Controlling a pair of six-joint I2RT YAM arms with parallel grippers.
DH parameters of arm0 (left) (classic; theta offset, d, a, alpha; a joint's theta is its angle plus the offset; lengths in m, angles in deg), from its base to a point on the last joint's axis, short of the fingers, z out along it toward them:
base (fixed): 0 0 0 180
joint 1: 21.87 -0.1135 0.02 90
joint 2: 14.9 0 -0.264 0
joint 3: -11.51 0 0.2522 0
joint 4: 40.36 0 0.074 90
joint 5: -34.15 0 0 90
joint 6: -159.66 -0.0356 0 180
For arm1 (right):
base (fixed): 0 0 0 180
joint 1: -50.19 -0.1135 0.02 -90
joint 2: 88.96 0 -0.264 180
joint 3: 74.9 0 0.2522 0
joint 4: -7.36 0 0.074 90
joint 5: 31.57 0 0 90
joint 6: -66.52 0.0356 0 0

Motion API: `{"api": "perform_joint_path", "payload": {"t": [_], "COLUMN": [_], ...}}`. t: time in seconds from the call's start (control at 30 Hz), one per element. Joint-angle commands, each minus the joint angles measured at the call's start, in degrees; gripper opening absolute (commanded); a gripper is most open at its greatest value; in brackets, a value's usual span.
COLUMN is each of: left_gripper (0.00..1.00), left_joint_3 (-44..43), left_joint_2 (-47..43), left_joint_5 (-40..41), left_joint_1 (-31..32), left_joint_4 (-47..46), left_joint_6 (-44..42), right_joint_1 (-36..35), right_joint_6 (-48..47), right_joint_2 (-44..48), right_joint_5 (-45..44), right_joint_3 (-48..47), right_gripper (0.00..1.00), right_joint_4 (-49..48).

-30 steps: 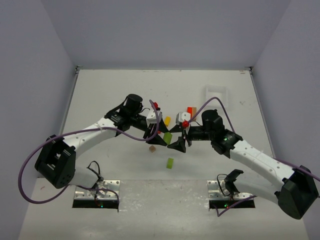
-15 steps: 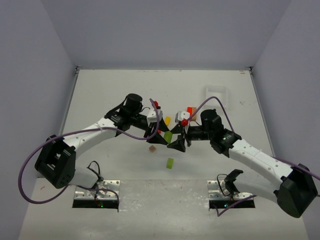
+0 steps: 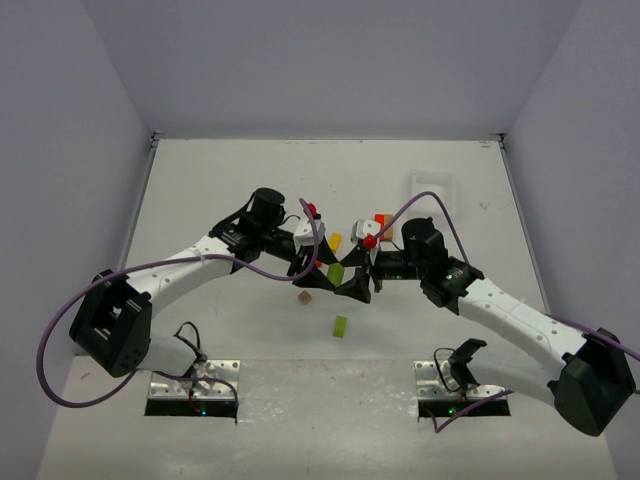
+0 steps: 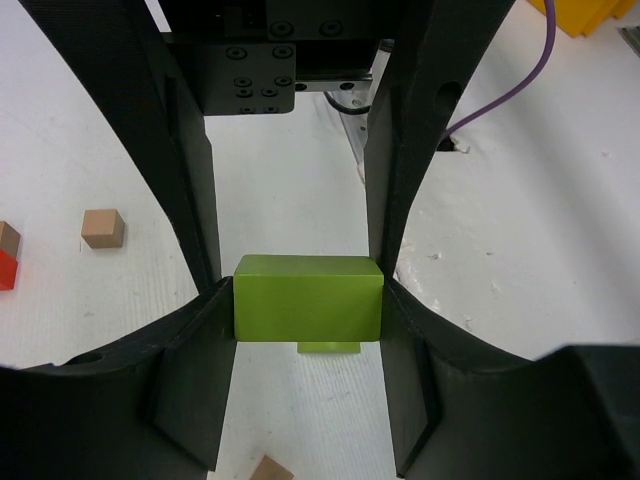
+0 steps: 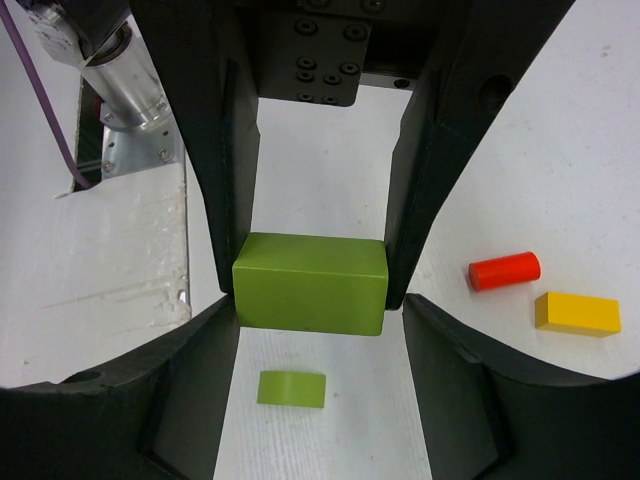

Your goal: Build the wood block tower

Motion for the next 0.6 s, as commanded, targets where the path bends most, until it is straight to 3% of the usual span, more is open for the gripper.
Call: {"api": "perform_joint_path", "payload": {"t": [0.0,0.27,0.4,0.57], "left_gripper": [0.15,0.17,0.19,0.2], "left_joint_3": [0.0,0.3,0.3,0.2], "left_joint_2": [-1.8,-1.6,-1.7,-1.3], "left_joint_5": [-1.1,-1.1,-1.6,-1.8], "left_joint_1": [-0.1,-0.1,-0.1,-0.1], "left_joint_4": [-1.6,-1.4,-0.4,-0.2], "left_joint_6": [-0.9,-0.9,-1.9,-1.9], "right_joint_1": [-0.1,0.0,-0.1,0.0], "right_joint_6": [1.6,1.5,0.3,-0.8], "right_joint_2": [-0.1,0.1,0.3,0.3], "right_joint_5": [1.4,0.7,1.7,3.9], "right_joint_3": [-2.7,-2.5,-2.2,-1.9], "right_gripper": [0.65,0.59,0.41,0.3], "right_joint_4": [-3.6,-4.4,-4.6,-4.9]}}
